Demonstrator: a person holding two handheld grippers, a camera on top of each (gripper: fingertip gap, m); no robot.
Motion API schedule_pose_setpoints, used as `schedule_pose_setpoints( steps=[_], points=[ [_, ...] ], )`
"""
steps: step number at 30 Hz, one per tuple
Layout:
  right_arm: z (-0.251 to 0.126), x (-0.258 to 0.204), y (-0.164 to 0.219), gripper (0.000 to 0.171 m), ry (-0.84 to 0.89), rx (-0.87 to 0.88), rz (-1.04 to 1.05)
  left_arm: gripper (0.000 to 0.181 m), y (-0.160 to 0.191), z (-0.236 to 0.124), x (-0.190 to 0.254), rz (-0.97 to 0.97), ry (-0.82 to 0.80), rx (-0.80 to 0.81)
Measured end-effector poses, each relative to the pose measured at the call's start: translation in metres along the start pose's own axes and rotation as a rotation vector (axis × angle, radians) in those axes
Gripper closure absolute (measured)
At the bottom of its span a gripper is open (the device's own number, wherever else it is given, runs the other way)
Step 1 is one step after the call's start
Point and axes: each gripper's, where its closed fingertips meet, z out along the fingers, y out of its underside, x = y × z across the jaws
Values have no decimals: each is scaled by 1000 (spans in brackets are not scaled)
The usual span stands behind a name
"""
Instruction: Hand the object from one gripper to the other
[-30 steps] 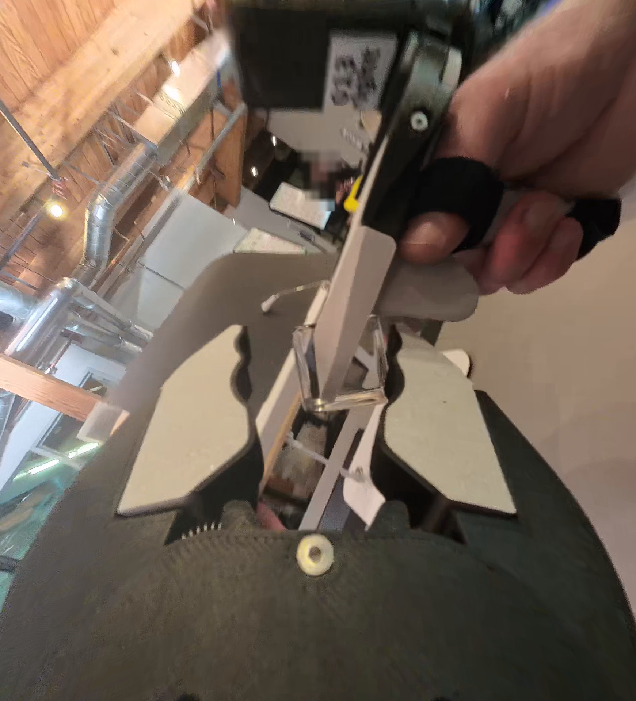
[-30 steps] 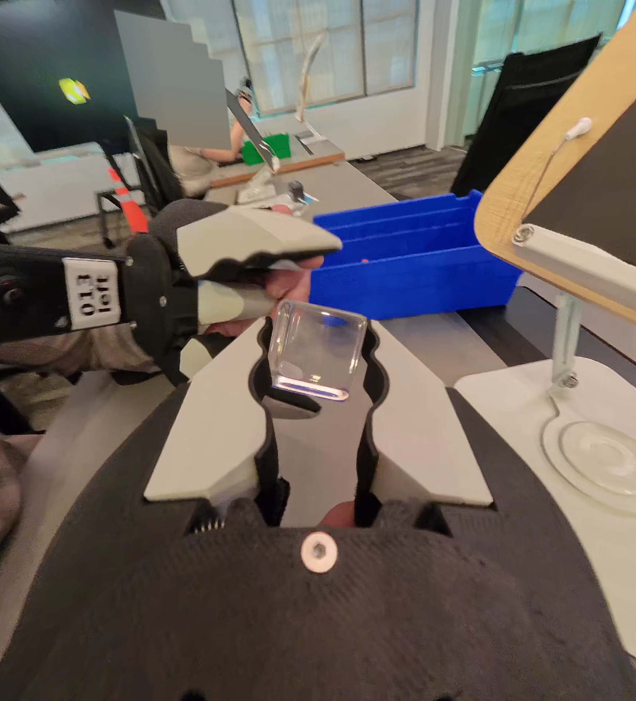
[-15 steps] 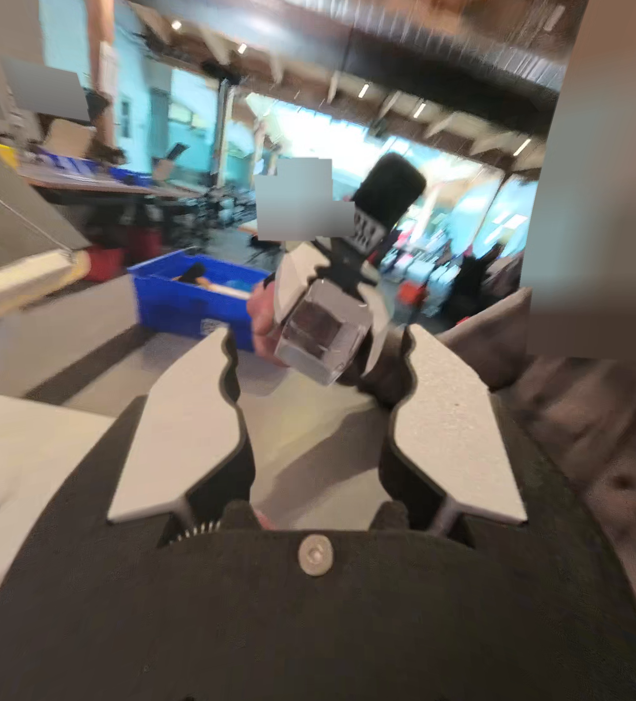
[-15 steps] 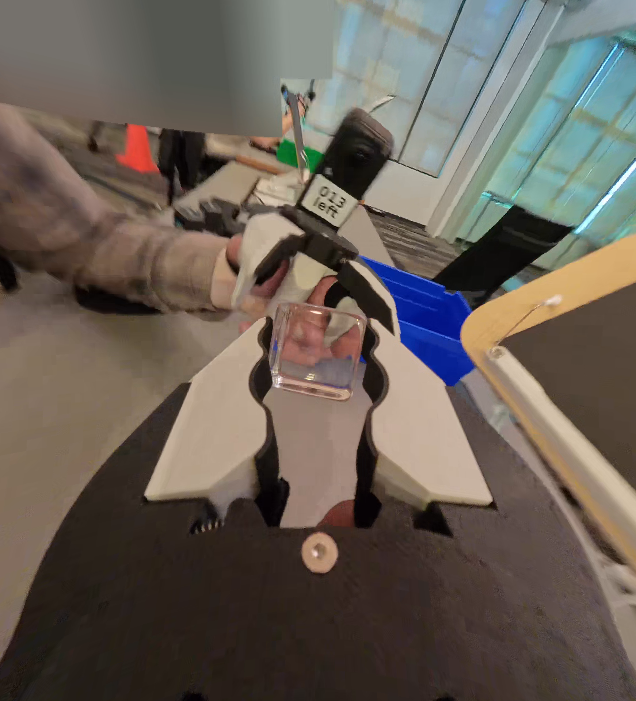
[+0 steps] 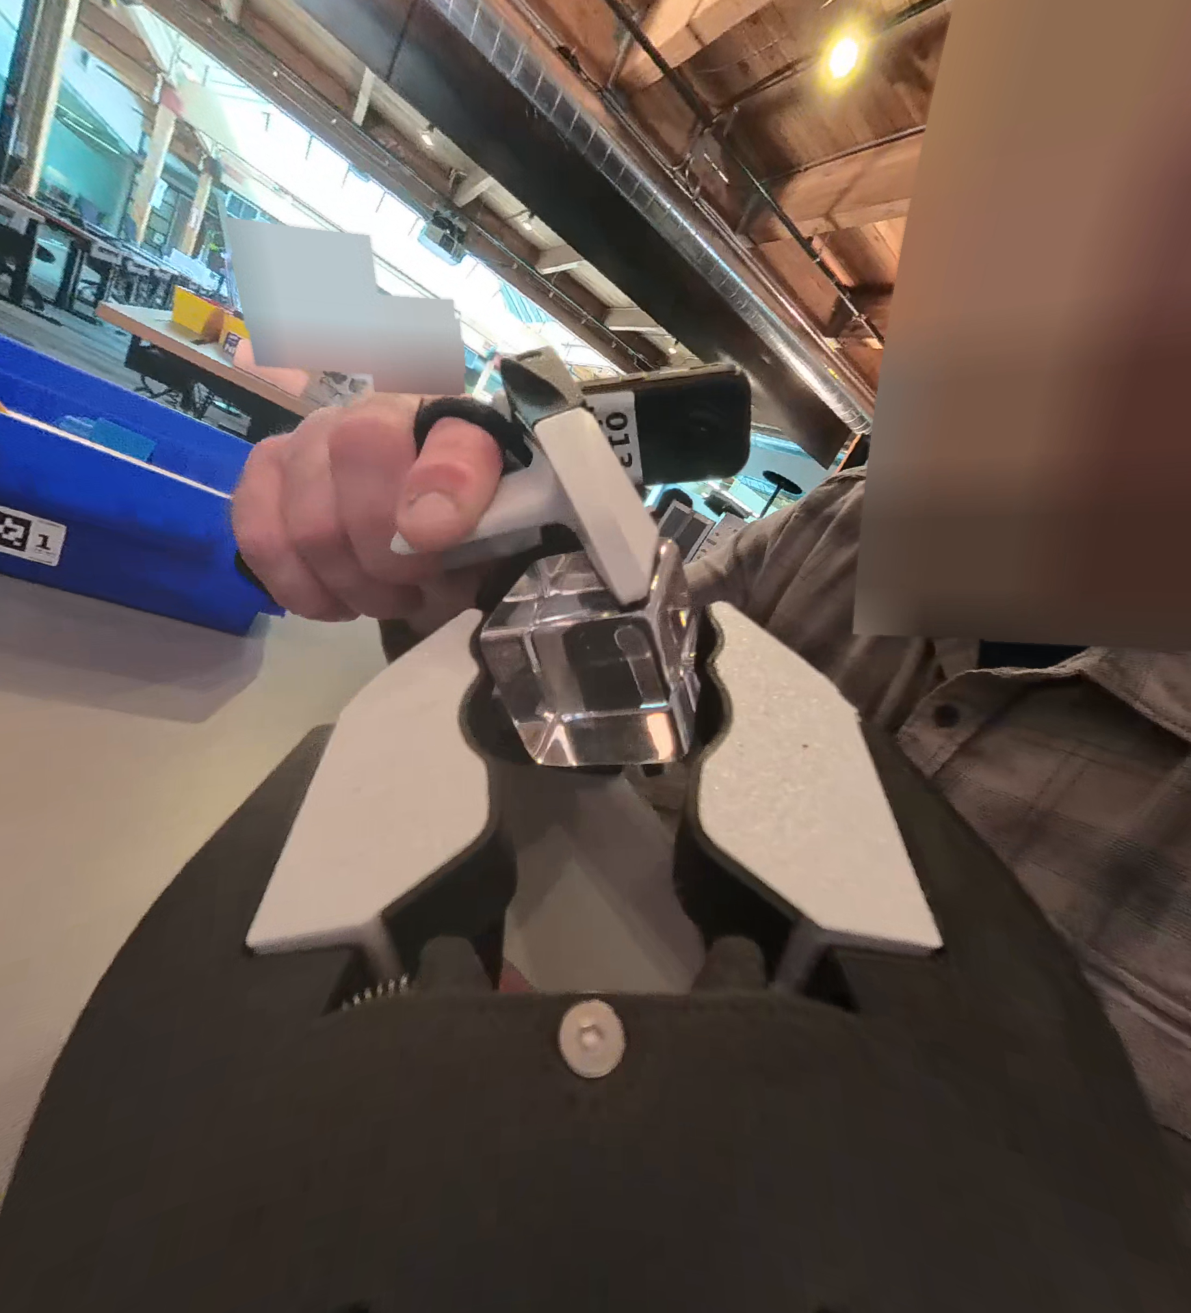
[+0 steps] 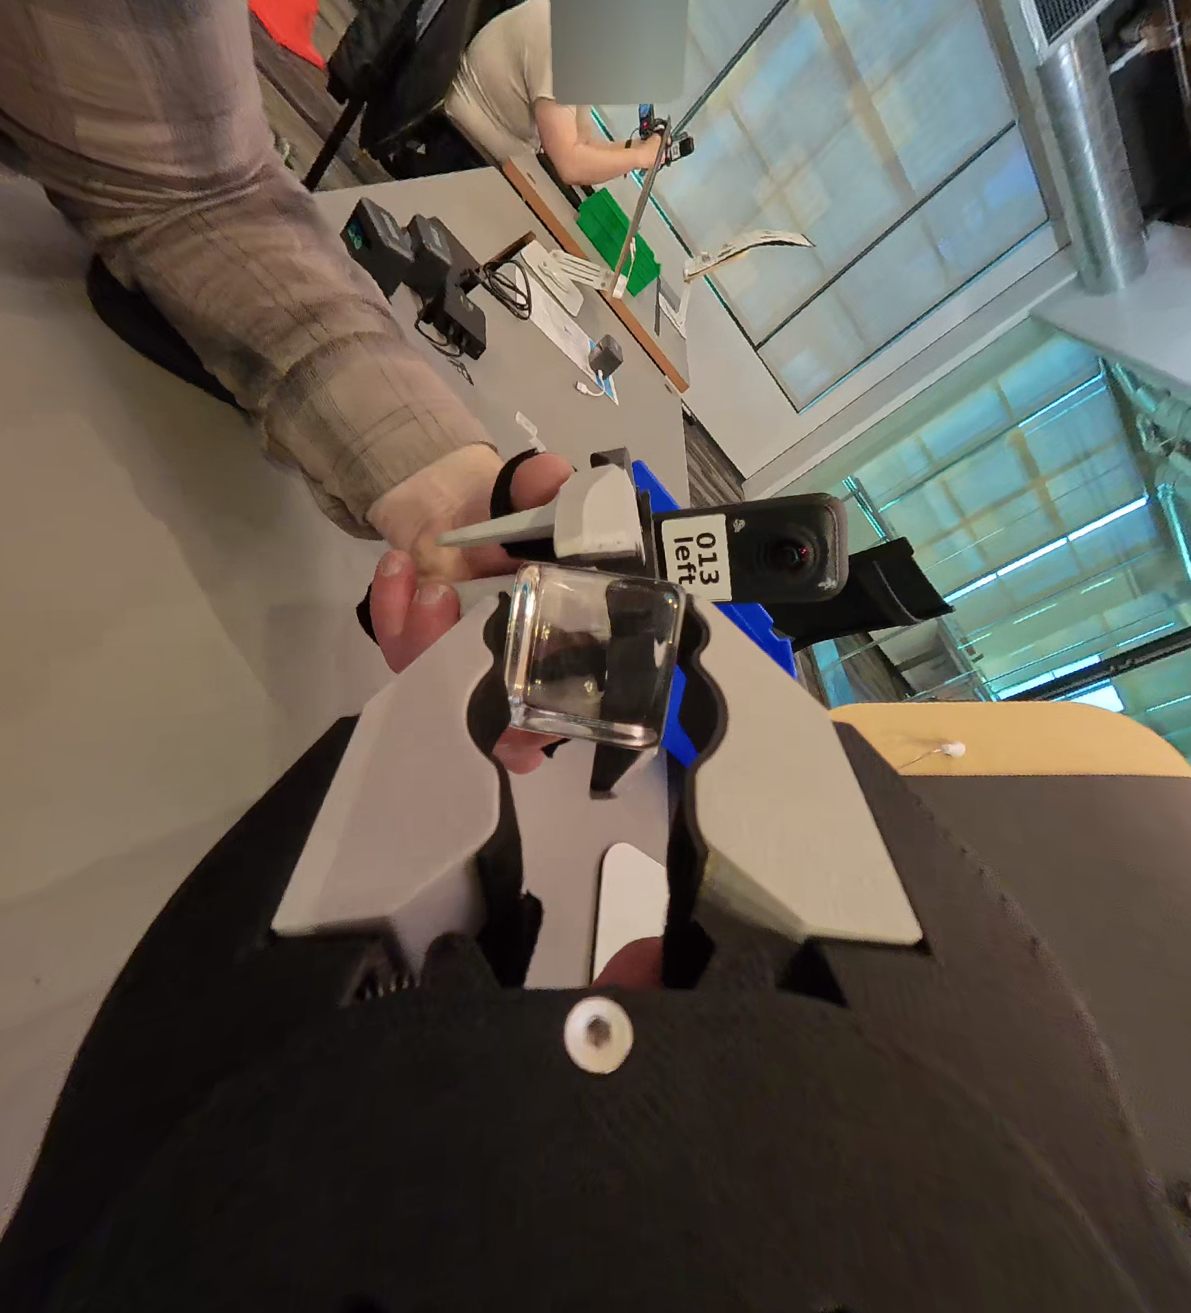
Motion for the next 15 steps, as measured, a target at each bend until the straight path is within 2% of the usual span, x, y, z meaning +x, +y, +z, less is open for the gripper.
schedule_pose_setpoints(
  steps=[1,6,9,11,15],
  points=[
    [-1,0,1,129,5,-5,-17,129,0,0,-1,23,-14,5],
    [-1,5,5,124,39,-64,-72,130,-4,0,-7,111,-87,17],
    [-3,13,11,111,74,-106,-53,131,-13,-9,-21,240,-241,8],
    [-8,24,13,108,101,-88,43,131,-24,-18,-27,343,-350,14],
    [-19,44,22,108,102,-14,386,131,-46,-41,-37,634,-606,-9]
  ],
)
